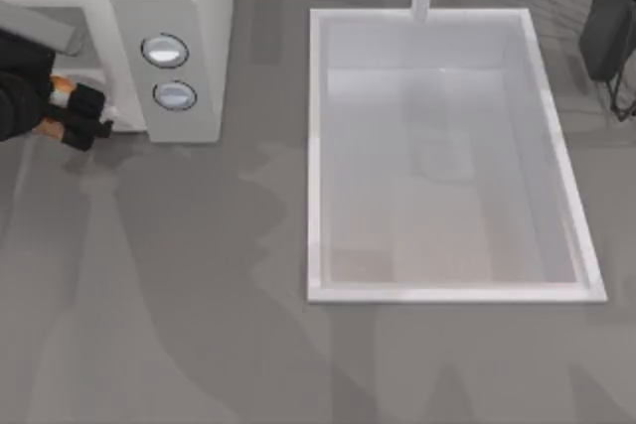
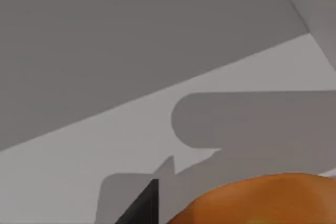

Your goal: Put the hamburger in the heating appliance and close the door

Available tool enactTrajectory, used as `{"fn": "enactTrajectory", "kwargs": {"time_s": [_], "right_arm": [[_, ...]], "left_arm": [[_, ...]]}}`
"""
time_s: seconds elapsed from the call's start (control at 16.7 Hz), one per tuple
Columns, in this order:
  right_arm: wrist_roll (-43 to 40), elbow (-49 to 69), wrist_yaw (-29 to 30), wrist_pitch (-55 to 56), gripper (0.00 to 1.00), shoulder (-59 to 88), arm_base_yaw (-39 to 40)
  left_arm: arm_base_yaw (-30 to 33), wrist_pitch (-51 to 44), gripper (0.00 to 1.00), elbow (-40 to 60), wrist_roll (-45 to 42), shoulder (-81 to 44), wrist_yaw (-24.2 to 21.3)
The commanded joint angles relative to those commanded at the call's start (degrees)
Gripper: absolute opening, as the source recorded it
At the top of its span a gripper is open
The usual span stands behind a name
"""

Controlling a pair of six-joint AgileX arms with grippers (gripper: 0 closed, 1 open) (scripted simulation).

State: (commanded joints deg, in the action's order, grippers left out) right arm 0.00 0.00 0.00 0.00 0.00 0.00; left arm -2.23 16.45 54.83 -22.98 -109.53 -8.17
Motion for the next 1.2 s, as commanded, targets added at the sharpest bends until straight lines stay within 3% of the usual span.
{"fn": "enactTrajectory", "kwargs": {"time_s": [0.3,0.54,1.2], "right_arm": [[0.0,0.0,0.0,0.0,1.0,0.0,0.0],[0.0,0.0,0.0,0.0,1.0,0.0,0.0],[0.0,0.0,0.0,0.0,1.0,0.0,0.0]], "left_arm": [[-3.87,22.36,0.0,-7.15,11.71,-3.43,-1.12],[-5.51,34.0,0.0,-11.26,17.36,-5.68,-1.48],[-5.51,37.03,0.0,-11.69,18.72,-6.76,-1.43]]}}
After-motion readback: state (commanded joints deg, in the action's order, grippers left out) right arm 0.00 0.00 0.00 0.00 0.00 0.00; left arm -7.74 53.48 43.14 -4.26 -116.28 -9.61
